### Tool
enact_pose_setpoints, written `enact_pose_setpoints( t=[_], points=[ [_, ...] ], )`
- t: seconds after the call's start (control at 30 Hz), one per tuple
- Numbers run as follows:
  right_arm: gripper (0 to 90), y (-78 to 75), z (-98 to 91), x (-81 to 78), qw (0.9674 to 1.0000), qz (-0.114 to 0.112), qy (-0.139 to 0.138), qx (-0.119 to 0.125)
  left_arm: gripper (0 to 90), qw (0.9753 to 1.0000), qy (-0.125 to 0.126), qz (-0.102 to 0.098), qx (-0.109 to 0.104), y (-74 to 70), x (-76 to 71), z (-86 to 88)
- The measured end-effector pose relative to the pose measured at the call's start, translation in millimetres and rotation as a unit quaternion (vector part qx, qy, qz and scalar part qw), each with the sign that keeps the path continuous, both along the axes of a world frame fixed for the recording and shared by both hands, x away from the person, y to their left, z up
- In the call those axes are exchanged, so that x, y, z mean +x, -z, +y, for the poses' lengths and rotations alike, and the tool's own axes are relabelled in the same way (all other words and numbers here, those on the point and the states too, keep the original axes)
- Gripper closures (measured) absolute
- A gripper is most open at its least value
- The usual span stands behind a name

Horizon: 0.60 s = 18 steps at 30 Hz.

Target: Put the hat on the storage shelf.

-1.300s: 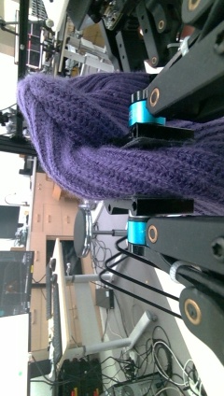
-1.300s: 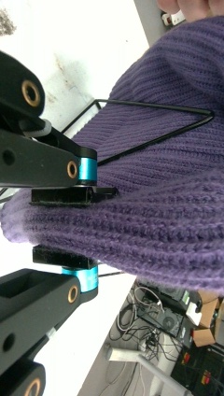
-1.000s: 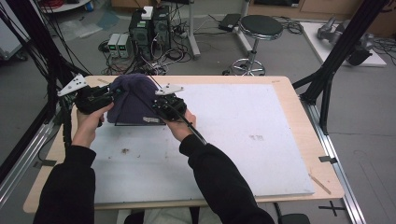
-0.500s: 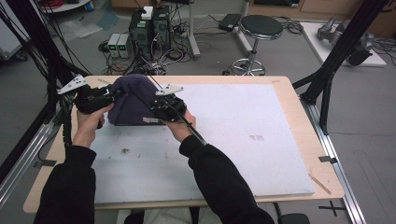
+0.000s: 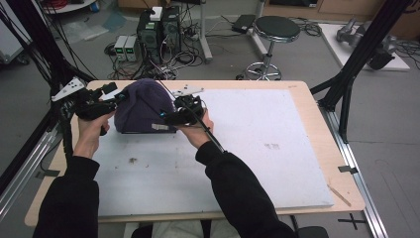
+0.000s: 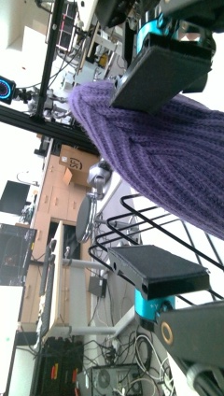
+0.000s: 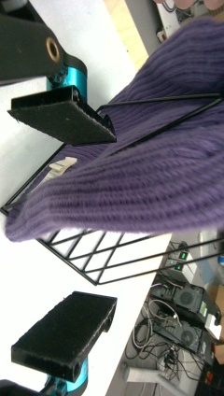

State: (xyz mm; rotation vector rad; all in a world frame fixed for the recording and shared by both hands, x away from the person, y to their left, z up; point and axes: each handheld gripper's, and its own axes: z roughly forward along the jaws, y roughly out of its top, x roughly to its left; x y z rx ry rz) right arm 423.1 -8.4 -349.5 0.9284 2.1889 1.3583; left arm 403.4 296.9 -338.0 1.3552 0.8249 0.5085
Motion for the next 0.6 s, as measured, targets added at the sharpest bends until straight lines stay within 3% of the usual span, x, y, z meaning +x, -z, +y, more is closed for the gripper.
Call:
enact_pose_setpoints(
  t=[0.13, 0.33, 0.6],
  points=[
    [16.3, -4.6, -8.9, -1.1, 1.0000, -0.001, 0.008, 0.003, 22.4, 1.0000, -0.002, -0.005, 0.004, -5.3, -10.5, 0.0],
    [14.9, -8.9, -32.2, 1.3, 0.9996, -0.003, 0.027, 0.005, 21.5, 0.9993, -0.005, -0.011, 0.036, -11.7, -25.6, -6.0],
    [13.7, -12.3, -77.1, -6.1, 0.9983, -0.007, 0.055, 0.019, 20.9, 0.9987, -0.009, -0.031, 0.041, -20.1, -40.9, -8.1]
  ],
)
